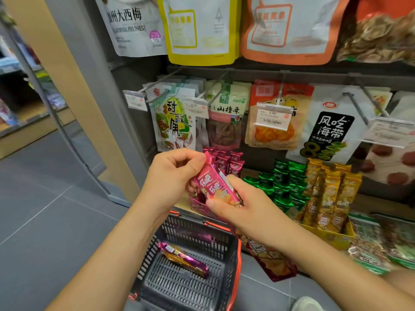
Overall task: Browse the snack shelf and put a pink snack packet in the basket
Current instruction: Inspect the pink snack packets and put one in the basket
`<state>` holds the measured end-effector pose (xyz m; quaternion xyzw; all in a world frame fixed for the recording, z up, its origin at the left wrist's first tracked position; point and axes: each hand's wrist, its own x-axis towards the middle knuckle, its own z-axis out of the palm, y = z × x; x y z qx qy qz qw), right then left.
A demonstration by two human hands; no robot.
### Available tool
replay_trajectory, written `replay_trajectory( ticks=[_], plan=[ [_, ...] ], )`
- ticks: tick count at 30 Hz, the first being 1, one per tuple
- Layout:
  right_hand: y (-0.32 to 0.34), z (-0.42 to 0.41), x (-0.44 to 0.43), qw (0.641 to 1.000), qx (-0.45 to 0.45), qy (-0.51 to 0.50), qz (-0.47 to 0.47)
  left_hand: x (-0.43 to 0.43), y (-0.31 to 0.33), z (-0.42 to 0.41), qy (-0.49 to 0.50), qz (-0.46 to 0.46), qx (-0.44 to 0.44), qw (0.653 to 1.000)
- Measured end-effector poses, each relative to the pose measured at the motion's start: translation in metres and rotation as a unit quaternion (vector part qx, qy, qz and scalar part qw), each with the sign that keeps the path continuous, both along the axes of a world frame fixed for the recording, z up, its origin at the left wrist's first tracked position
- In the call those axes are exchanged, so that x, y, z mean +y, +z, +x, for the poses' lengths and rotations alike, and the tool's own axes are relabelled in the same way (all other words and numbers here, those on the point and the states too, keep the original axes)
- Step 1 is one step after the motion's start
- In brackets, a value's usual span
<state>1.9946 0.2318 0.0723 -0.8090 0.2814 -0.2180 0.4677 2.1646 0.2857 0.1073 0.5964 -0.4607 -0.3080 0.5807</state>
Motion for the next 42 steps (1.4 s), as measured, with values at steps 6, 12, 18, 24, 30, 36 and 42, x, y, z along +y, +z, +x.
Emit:
replay_trajectory(
  ticks=[6, 12, 18, 24, 30, 36, 42],
  plan=[
    [0.001, 0.0, 0.007, 0.968, 0.099, -0.101, -0.205, 0.001, -0.001, -0.004, -0.055, 0.009, -0.008, 0.998],
    [-0.004, 0.002, 0.011, 0.962, 0.079, -0.106, -0.239, -0.001, -0.001, -0.007, 0.037, -0.019, 0.032, 0.999],
    [0.009, -0.008, -0.001, 0.987, 0.005, 0.102, 0.121, 0.0, 0.004, 0.005, 0.094, -0.042, 0.17, 0.98],
    [0.005, -0.004, 0.002, 0.99, -0.036, 0.07, 0.121, 0.0, 0.005, 0.006, 0.059, -0.063, 0.217, 0.972],
    [-0.004, 0.002, 0.009, 0.997, -0.03, 0.011, 0.069, -0.004, -0.003, -0.002, 0.01, -0.009, 0.266, 0.964],
    [-0.004, 0.008, 0.006, 0.998, -0.018, -0.047, 0.043, 0.0, -0.013, -0.017, -0.074, 0.072, 0.229, 0.968],
    [0.008, 0.002, -0.001, 0.873, -0.081, 0.134, 0.463, 0.007, -0.005, 0.002, -0.069, -0.002, 0.268, 0.961]
  ],
)
